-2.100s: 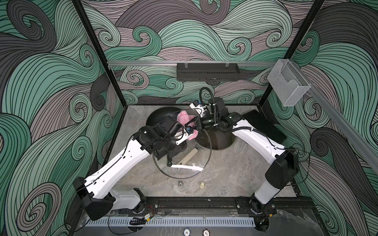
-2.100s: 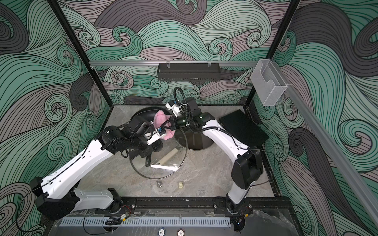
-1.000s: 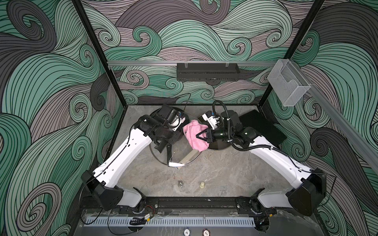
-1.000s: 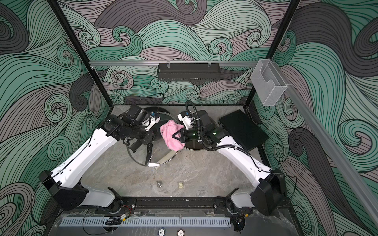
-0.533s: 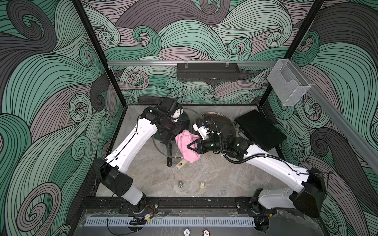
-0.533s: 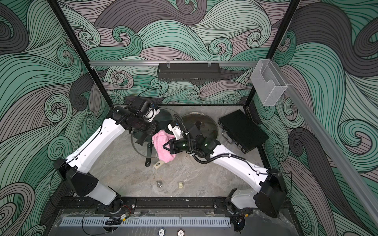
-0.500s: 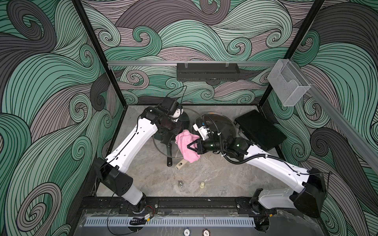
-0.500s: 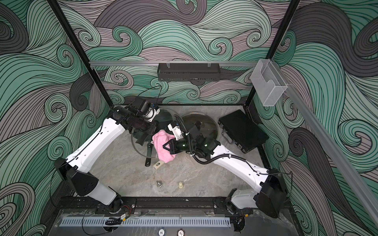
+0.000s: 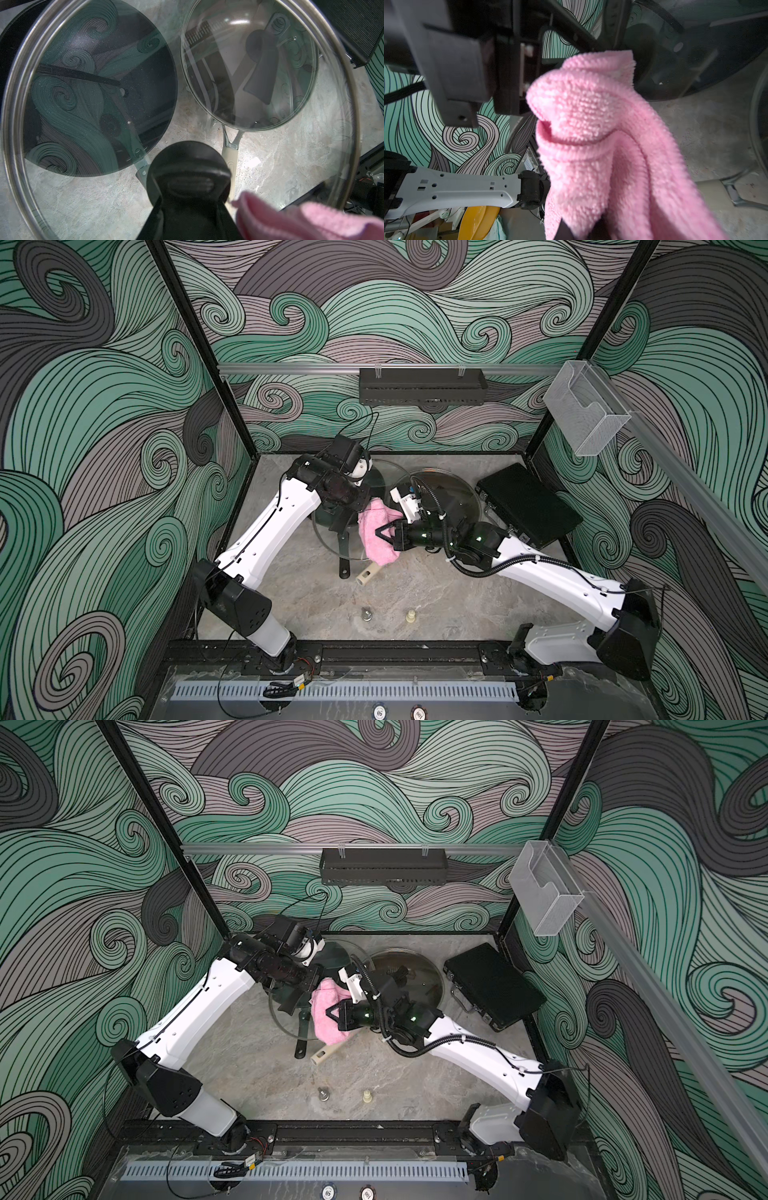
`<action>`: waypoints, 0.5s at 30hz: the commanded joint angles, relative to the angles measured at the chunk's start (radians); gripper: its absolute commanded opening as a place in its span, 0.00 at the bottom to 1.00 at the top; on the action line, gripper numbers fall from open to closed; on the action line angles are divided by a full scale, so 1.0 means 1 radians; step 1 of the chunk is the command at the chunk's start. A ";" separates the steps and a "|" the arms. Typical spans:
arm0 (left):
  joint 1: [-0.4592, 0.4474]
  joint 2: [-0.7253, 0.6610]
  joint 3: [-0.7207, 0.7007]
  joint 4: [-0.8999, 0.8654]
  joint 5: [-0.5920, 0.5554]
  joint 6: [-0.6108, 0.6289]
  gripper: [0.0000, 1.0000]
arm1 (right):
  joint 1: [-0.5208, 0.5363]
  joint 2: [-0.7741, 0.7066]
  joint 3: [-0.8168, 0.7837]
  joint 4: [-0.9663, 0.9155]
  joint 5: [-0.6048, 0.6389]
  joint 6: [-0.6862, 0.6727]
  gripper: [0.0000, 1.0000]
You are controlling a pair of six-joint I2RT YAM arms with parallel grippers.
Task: Wipe the pot lid with a cloth
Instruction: Wipe the pot lid.
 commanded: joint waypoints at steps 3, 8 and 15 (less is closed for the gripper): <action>0.005 -0.034 0.043 0.081 0.023 -0.007 0.00 | 0.026 0.059 0.041 0.067 -0.016 0.037 0.00; 0.016 -0.039 0.041 0.073 0.022 -0.001 0.00 | 0.025 0.020 0.040 -0.007 0.064 -0.015 0.00; 0.027 -0.053 0.028 0.079 0.026 -0.007 0.00 | 0.026 0.005 0.012 0.013 0.073 0.008 0.00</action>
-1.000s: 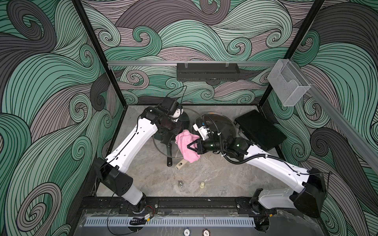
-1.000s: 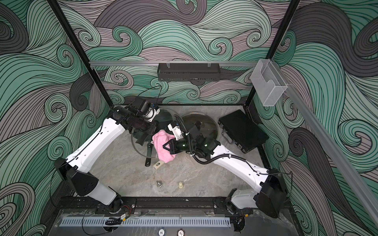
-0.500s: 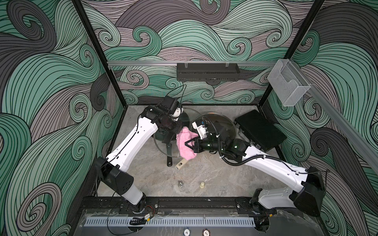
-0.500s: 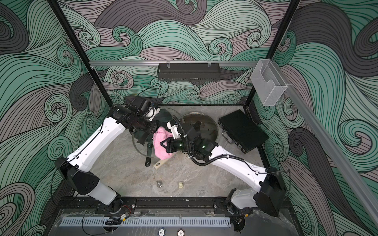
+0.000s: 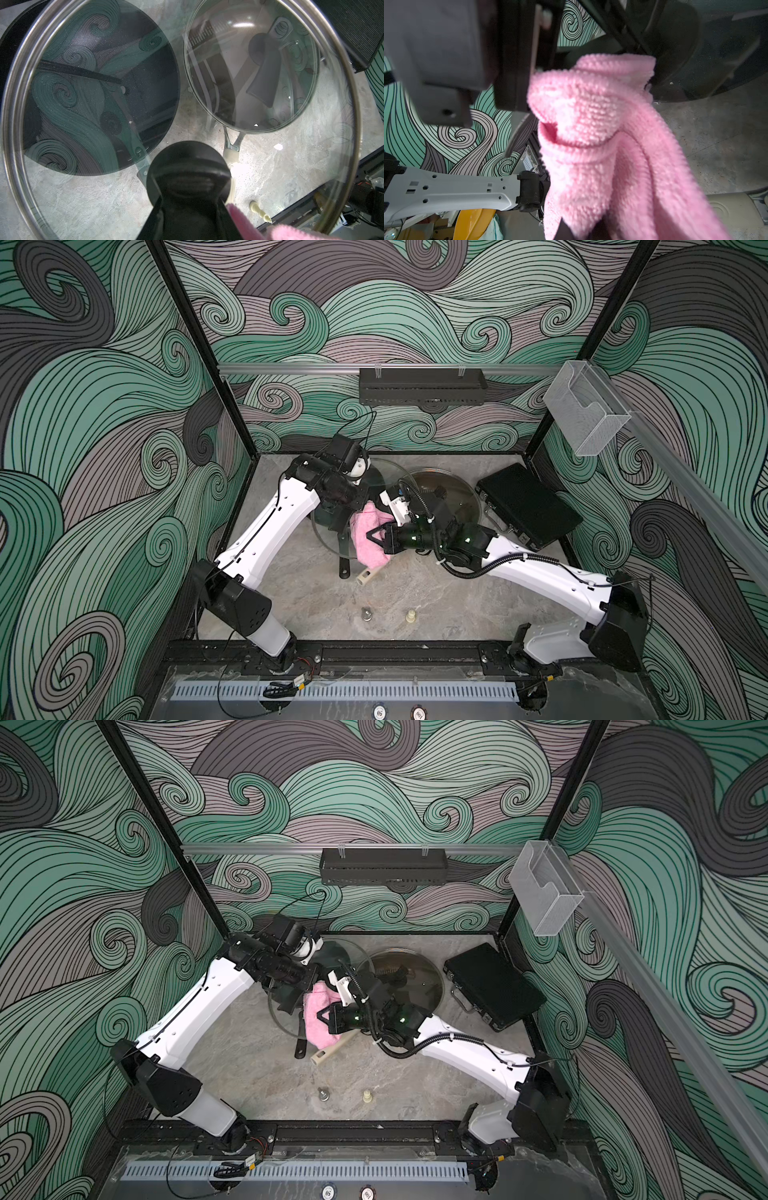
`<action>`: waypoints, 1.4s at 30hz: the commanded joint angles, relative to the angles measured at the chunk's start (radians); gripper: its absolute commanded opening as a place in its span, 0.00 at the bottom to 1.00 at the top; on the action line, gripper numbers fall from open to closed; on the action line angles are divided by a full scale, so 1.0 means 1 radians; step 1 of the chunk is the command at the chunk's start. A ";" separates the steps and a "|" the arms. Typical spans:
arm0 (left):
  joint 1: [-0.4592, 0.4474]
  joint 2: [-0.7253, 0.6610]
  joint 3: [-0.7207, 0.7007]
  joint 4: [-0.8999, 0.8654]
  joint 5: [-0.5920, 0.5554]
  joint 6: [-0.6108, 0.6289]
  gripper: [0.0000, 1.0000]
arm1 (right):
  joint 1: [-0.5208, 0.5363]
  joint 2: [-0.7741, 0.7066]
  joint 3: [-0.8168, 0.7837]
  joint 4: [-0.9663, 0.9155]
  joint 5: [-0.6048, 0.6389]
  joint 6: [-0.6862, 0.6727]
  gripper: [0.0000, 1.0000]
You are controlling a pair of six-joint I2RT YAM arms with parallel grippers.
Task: Wipe the pot lid with a cloth
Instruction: Wipe the pot lid.
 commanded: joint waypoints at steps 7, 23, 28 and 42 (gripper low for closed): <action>0.019 -0.046 0.039 0.074 0.037 -0.013 0.00 | 0.042 0.055 0.001 0.128 0.010 0.077 0.00; 0.022 -0.094 0.000 0.063 0.069 0.085 0.00 | -0.049 -0.026 0.004 -0.098 0.038 -0.061 0.00; 0.021 -0.122 -0.017 0.052 0.102 0.153 0.00 | -0.141 -0.066 0.027 -0.216 0.008 -0.134 0.00; -0.018 -0.279 -0.148 0.044 0.284 0.371 0.00 | -0.367 0.081 0.202 -0.309 -0.285 -0.279 0.00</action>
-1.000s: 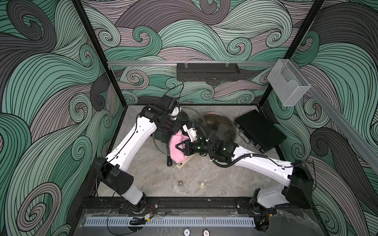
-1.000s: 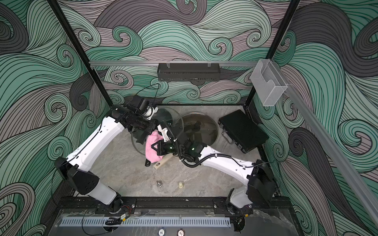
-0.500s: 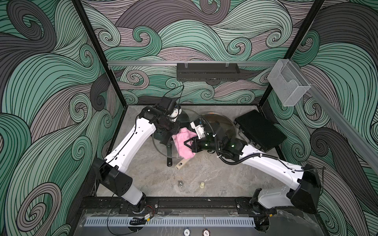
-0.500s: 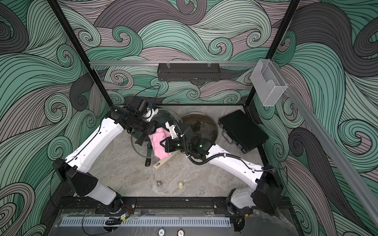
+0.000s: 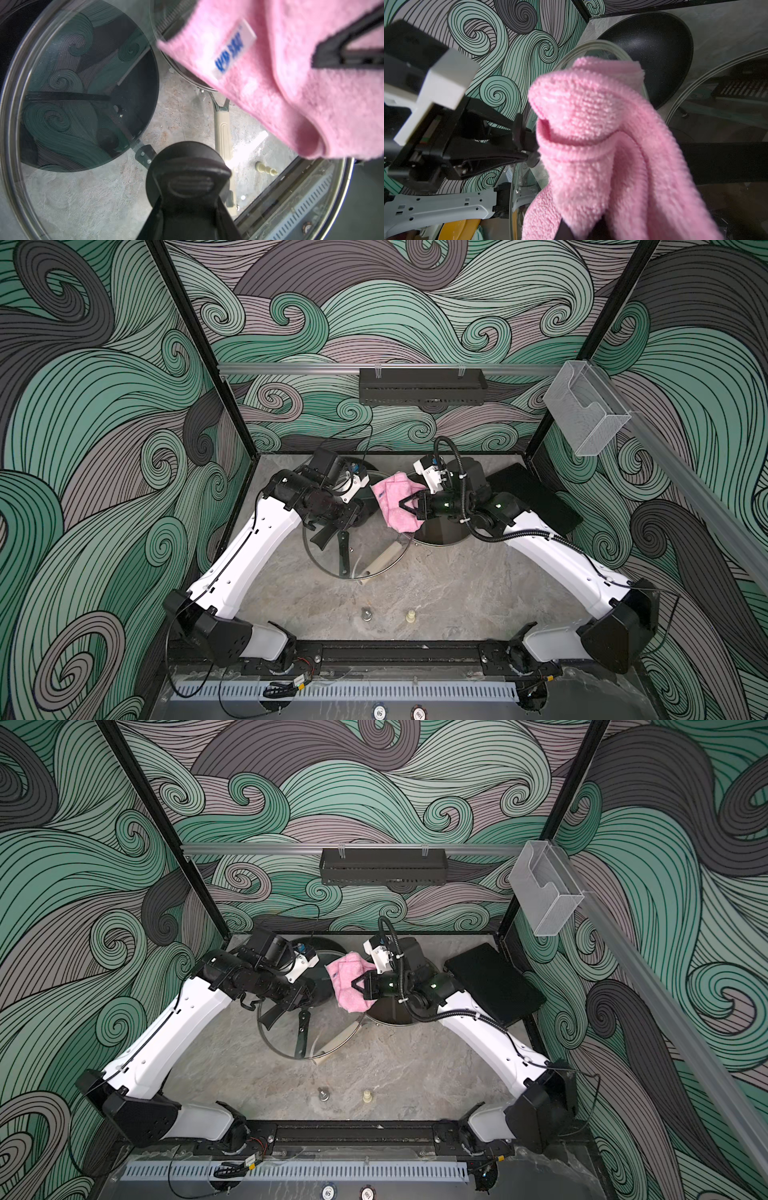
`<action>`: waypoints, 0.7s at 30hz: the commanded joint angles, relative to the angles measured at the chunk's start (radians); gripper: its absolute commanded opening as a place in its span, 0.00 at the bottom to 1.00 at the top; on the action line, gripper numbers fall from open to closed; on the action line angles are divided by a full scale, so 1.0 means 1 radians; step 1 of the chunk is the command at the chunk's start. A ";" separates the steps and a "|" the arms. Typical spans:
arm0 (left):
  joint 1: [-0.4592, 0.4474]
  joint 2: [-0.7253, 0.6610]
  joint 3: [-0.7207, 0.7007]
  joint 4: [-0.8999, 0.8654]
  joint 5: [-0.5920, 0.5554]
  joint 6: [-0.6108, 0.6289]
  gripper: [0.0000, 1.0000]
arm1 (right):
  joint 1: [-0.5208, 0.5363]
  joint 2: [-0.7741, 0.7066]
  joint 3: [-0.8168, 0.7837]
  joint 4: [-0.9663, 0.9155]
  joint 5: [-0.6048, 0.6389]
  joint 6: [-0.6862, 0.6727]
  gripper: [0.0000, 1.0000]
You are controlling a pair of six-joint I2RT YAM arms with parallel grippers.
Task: Wipe the pot lid with a cloth
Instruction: Wipe the pot lid.
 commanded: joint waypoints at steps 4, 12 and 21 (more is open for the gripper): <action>-0.046 -0.118 -0.011 0.095 0.191 0.124 0.00 | -0.024 0.142 0.152 -0.124 -0.134 -0.120 0.00; -0.120 -0.132 -0.050 0.104 0.101 0.178 0.00 | -0.018 0.307 0.369 -0.191 -0.285 -0.197 0.00; -0.180 -0.088 -0.042 0.083 -0.002 0.195 0.00 | 0.057 0.414 0.500 -0.243 -0.343 -0.251 0.00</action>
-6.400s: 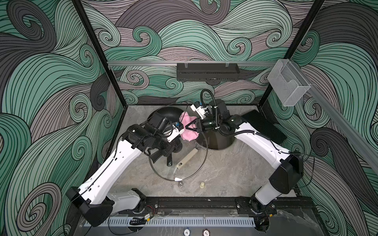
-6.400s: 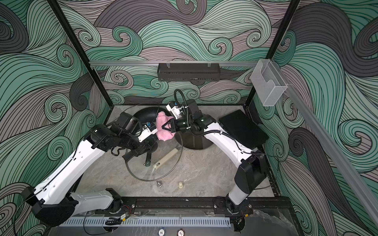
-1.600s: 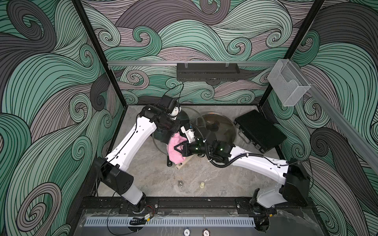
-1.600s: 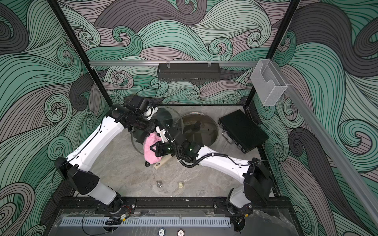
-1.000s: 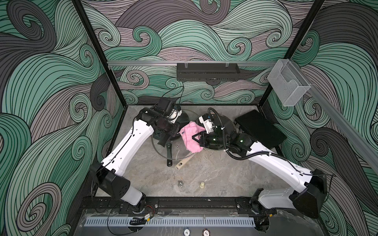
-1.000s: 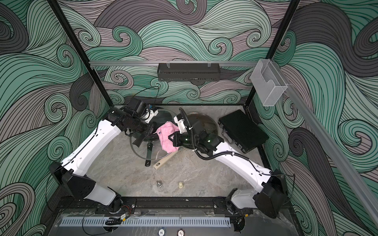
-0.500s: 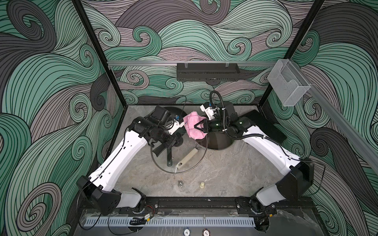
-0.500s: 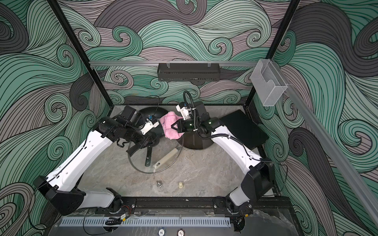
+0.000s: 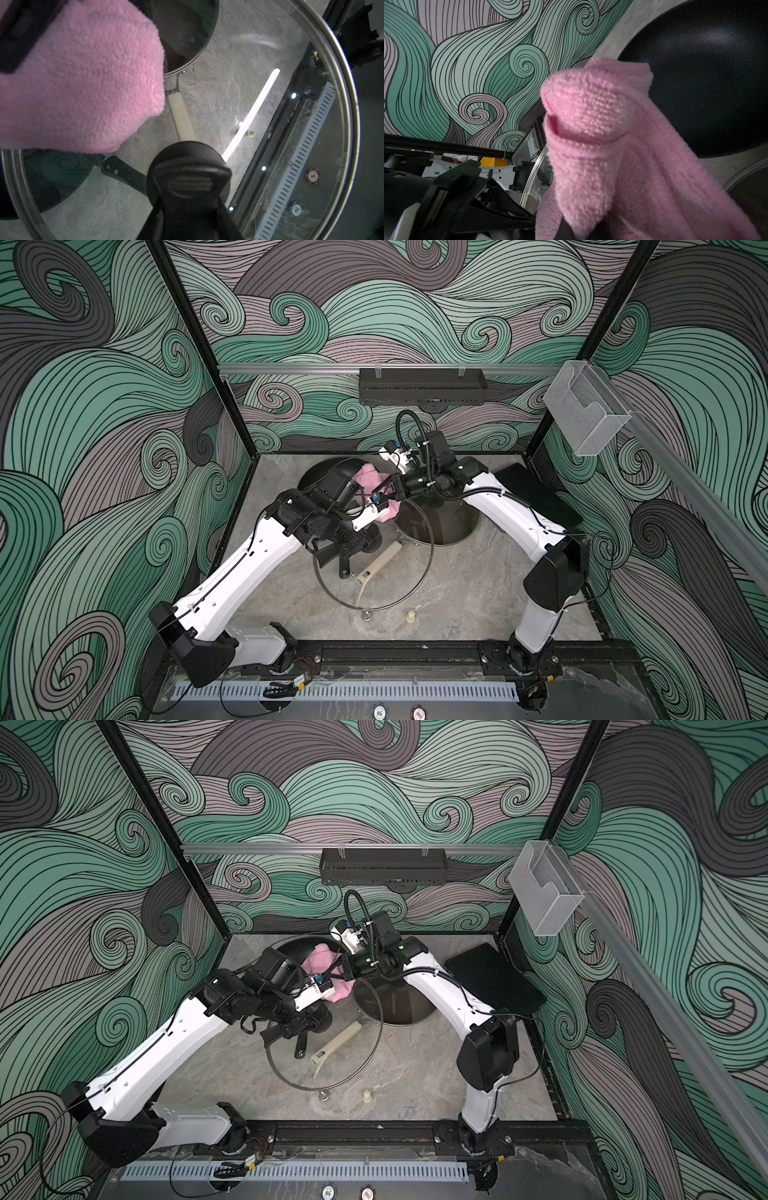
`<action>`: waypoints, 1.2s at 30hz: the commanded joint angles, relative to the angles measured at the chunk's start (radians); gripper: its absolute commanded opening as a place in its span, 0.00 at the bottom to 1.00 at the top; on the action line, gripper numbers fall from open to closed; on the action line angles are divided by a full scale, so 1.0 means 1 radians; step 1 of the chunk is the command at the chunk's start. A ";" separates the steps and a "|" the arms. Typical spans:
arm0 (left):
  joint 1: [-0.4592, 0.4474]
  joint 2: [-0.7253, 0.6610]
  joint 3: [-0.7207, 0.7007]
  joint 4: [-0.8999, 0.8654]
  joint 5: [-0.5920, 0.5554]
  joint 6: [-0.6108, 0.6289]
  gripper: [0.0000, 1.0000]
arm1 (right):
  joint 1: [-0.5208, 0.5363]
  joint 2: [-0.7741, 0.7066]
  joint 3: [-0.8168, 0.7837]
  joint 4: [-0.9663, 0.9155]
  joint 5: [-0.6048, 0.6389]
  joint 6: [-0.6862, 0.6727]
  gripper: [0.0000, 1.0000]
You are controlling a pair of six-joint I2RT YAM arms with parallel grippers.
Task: Wipe the pot lid with a cloth
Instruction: Wipe the pot lid, then place the cleaning item at the center of the board.
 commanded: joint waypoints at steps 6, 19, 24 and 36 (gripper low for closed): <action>-0.014 -0.008 0.046 0.104 -0.018 0.033 0.00 | 0.061 0.058 0.049 -0.054 -0.077 -0.078 0.00; -0.013 -0.026 0.016 0.157 -0.166 -0.045 0.00 | 0.005 0.021 0.004 -0.019 0.031 -0.008 0.00; 0.001 -0.018 0.031 0.133 -0.231 -0.077 0.00 | -0.079 -0.082 -0.125 0.152 0.070 0.106 0.00; 0.228 0.077 0.158 0.127 -0.183 -0.216 0.00 | -0.227 -0.423 -0.508 0.291 0.151 0.204 0.00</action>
